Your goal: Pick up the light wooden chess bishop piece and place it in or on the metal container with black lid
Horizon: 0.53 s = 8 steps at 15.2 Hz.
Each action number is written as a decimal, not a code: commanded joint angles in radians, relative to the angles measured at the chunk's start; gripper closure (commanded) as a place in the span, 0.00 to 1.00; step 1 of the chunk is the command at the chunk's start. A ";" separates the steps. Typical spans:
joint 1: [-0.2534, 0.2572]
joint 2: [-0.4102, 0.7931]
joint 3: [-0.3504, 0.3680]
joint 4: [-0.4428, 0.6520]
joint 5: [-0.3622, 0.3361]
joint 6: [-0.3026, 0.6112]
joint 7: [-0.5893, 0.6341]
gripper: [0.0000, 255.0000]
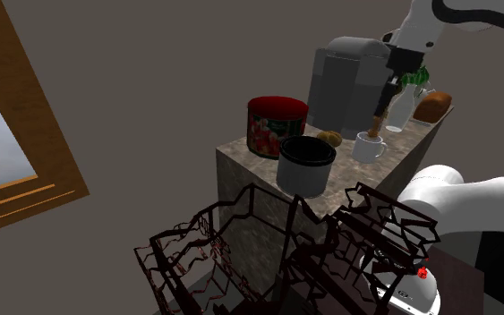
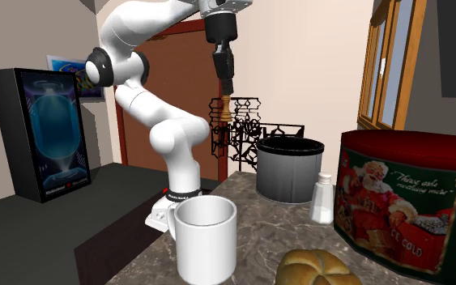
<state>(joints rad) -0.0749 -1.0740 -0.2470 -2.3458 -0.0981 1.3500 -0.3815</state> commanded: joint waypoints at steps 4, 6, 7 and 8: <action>0.032 0.112 0.059 0.063 0.062 0.047 0.062 1.00; 0.047 0.169 0.086 0.095 0.088 0.074 0.091 1.00; 0.053 0.199 0.099 0.113 0.100 0.086 0.105 1.00; 0.060 0.229 0.111 0.132 0.111 0.098 0.119 1.00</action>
<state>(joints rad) -0.0219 -0.8727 -0.1502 -2.2244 -0.0002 1.4299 -0.2789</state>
